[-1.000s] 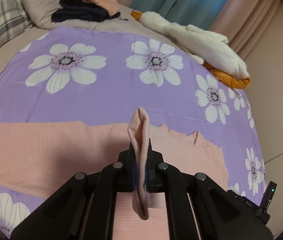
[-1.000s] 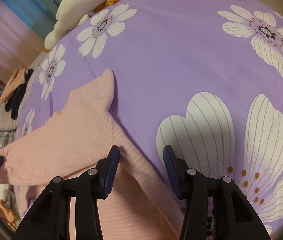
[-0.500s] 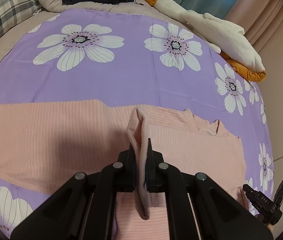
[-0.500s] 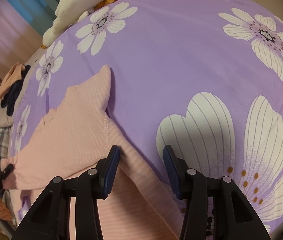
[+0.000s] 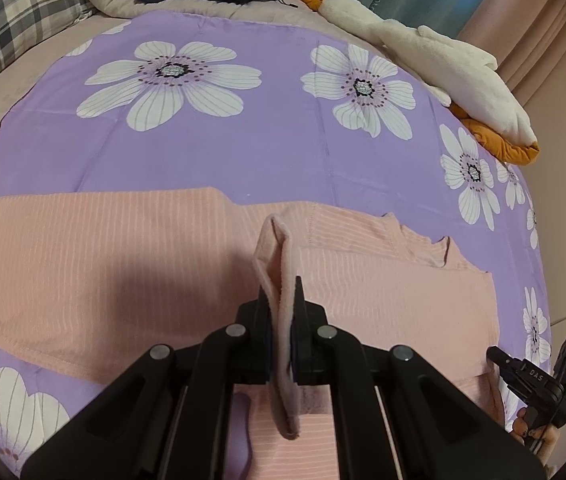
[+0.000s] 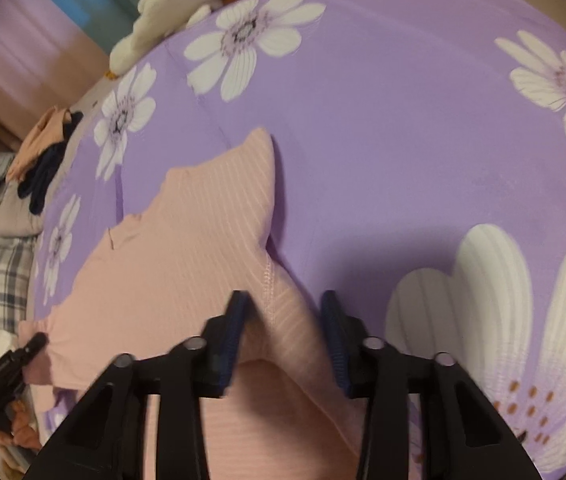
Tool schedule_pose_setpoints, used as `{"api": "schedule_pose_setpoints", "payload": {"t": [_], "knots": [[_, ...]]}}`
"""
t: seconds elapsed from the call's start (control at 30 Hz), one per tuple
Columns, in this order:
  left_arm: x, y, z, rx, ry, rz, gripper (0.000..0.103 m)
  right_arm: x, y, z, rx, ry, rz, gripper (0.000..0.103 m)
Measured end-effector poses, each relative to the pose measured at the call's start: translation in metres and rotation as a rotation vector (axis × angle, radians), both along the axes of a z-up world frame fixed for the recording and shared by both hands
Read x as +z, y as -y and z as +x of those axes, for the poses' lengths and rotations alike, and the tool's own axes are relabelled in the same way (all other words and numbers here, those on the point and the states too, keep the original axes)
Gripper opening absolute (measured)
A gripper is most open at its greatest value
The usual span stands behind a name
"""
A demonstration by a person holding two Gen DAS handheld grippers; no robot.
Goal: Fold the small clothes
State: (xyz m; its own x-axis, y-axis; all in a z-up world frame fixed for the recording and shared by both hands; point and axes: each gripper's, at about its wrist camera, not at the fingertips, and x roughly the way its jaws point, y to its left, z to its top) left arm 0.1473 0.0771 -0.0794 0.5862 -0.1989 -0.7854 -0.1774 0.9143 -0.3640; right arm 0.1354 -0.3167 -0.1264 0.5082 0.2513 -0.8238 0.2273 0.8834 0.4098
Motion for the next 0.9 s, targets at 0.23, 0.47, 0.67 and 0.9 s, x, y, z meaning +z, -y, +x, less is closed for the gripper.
{"api": "schedule_pose_setpoints", "payload": {"t": [0.23, 0.47, 0.67, 0.9], "knots": [[-0.029, -0.004, 0.007, 0.010, -0.076, 0.005, 0.007, -0.002, -0.006, 0.000, 0.012, -0.006, -0.070, 0.033], [-0.050, -0.005, 0.004, 0.002, -0.071, 0.000, 0.010, -0.006, -0.005, 0.000, 0.018, -0.020, -0.085, 0.032], [-0.061, -0.020, 0.001, 0.016, -0.040, -0.125, 0.012, -0.005, -0.014, 0.004, 0.023, -0.030, -0.146, 0.032], [-0.061, -0.011, -0.006, -0.004, 0.033, -0.091, 0.012, -0.006, -0.015, 0.003, 0.011, -0.025, -0.170, 0.032]]}}
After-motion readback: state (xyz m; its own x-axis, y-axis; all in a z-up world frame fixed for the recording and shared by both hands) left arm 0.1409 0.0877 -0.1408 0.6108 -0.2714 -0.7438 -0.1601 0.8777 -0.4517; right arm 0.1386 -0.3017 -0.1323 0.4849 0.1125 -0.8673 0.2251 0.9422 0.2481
